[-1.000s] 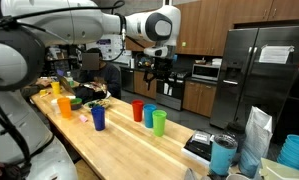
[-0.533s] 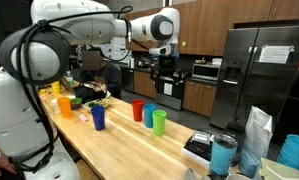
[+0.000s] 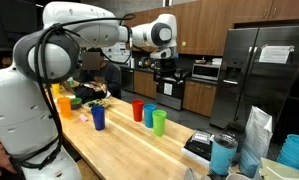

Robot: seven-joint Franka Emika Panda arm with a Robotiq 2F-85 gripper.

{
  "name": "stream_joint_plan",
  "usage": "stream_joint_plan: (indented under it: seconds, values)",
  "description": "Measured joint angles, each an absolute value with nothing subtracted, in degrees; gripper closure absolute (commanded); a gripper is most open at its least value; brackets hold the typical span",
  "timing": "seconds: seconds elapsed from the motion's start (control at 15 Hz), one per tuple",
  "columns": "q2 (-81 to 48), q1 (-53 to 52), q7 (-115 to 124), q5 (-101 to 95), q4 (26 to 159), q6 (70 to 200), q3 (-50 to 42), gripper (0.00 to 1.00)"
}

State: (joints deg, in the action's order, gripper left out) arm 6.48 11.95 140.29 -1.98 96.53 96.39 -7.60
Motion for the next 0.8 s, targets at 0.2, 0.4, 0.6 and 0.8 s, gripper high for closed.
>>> stream_joint_plan:
  seconds: [0.2, 0.4, 0.6, 0.8]
  values:
    - [5.58, 11.57, 140.24, -1.76, 96.59, 97.08, -7.63, 0.0]
    - [4.19, 11.58, 139.89, -1.02, 96.69, 97.37, -8.0, 0.0]
    - [2.59, 11.58, 139.42, -0.27, 96.69, 97.89, -8.37, 0.0]
    - [1.29, 11.58, 139.1, 0.23, 96.68, 98.81, -8.48, 0.0]
